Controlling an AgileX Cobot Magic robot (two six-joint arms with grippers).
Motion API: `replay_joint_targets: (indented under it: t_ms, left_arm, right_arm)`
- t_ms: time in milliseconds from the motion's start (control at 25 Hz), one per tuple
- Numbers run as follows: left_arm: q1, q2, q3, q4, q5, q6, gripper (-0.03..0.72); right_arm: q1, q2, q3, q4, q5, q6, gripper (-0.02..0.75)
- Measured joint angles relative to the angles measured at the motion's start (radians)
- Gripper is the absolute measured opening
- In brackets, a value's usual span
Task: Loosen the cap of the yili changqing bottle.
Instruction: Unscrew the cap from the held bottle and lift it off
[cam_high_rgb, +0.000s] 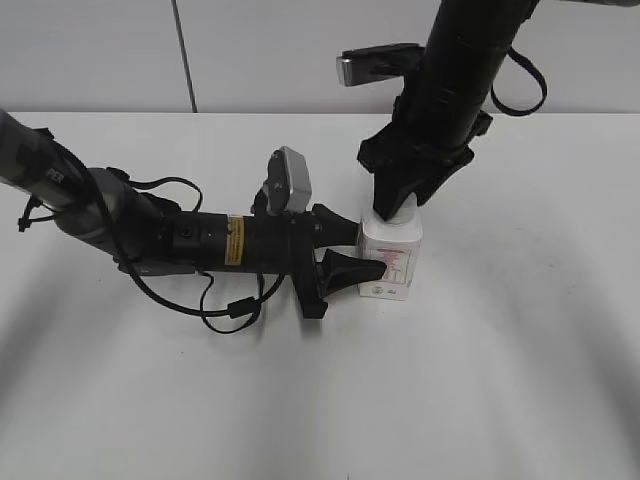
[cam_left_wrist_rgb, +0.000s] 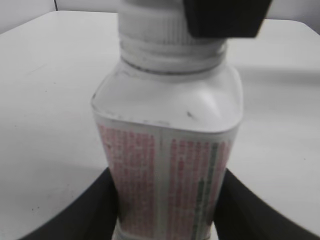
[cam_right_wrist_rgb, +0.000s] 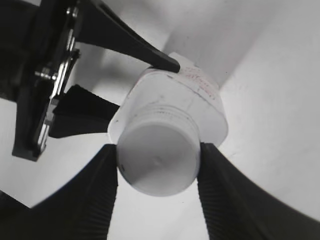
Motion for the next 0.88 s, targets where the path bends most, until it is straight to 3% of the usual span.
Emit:
replay_joint_targets:
  t_ms: [280,400,880]
  left_arm:
    - [0.000,0.000,0.000,0.004,0.000,0.004,0.359]
    - [0.000,0.000,0.000,0.007,-0.001,0.007,0.359]
    - [0.000,0.001,0.000,-0.006,0.003,0.004,0.358]
  right_arm:
    - [0.000,0.000,-0.001,-0.004,0.000,-0.750,0.388]
    - [0.000,0.000,-0.001,-0.004,-0.001,-0.971,0.388]
    - [0.000,0.002,-0.118,-0.005,0.011,-1.032,0.388]
